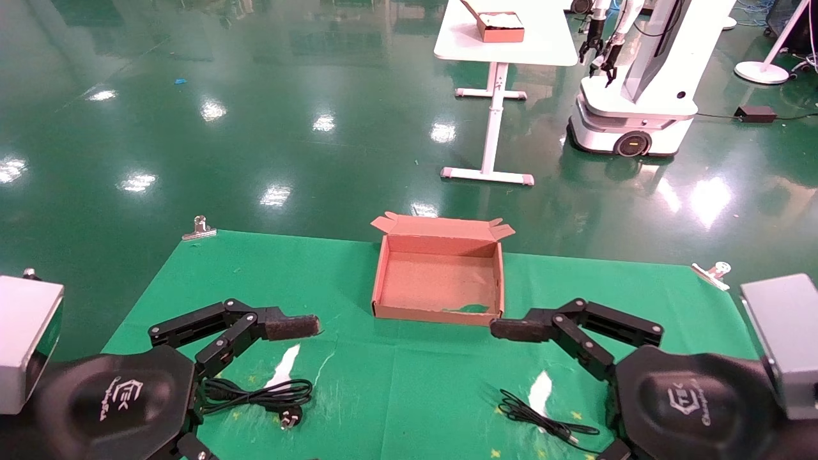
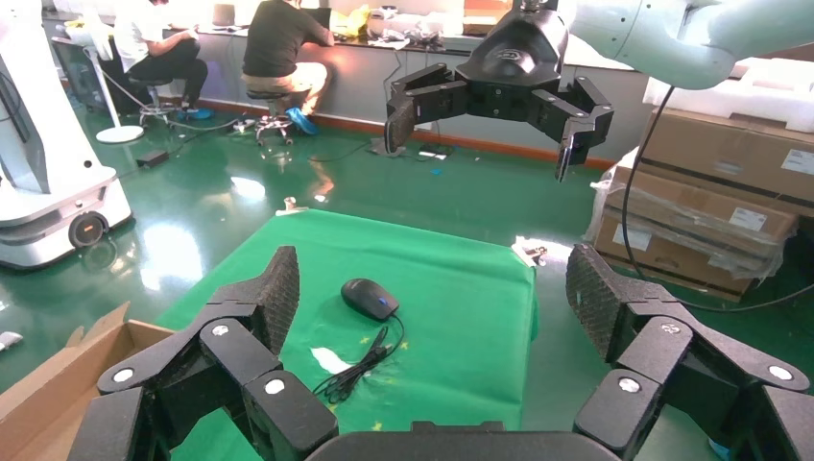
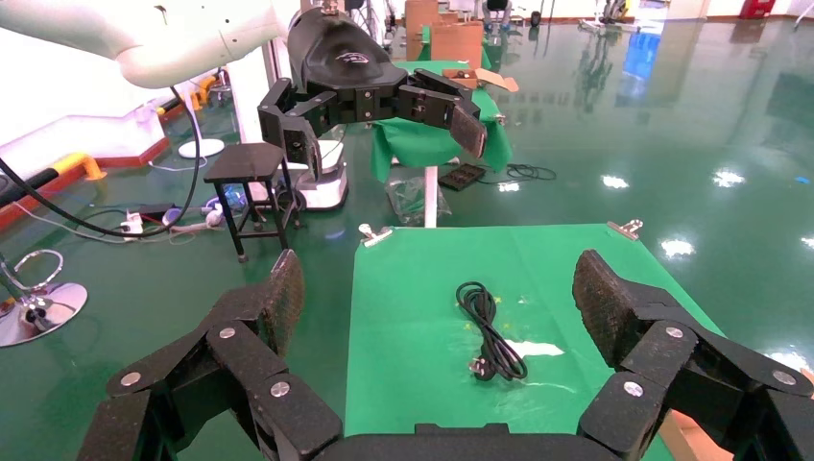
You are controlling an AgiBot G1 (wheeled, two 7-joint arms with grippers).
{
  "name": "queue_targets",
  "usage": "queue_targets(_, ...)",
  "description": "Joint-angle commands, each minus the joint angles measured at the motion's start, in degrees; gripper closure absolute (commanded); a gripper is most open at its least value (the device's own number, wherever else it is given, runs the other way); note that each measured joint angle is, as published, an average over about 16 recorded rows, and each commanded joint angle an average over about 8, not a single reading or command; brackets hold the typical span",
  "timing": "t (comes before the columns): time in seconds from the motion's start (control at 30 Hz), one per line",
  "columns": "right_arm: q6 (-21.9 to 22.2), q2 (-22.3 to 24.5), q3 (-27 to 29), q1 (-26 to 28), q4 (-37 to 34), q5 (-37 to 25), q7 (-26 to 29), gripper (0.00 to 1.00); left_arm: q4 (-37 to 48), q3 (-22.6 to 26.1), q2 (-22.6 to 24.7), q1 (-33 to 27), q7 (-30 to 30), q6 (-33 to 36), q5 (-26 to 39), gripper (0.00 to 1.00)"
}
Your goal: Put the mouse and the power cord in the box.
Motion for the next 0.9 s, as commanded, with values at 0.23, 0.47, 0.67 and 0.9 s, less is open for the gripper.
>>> queue_targets(0.23, 0.0, 0.0, 0.0, 0.0, 0.0, 0.0, 0.0, 0.00, 0.0, 0.0, 0.0, 0.0, 0.0, 0.0, 0.0, 0.00)
queue_targets(0.47, 0.0, 0.0, 0.0, 0.0, 0.0, 0.0, 0.0, 0.00, 0.0, 0.0, 0.0, 0.0, 0.0, 0.0, 0.0, 0.00)
queue_targets(0.67, 0.0, 0.0, 0.0, 0.0, 0.0, 0.0, 0.0, 0.00, 0.0, 0.0, 0.0, 0.0, 0.0, 0.0, 0.0, 0.00)
queue_targets(0.9, 0.0, 0.1, -0.1, 0.0, -0.2, -0.2, -0.1, 0.00, 0.0, 0.0, 0.0, 0.0, 0.1, 0.0, 0.1, 0.00)
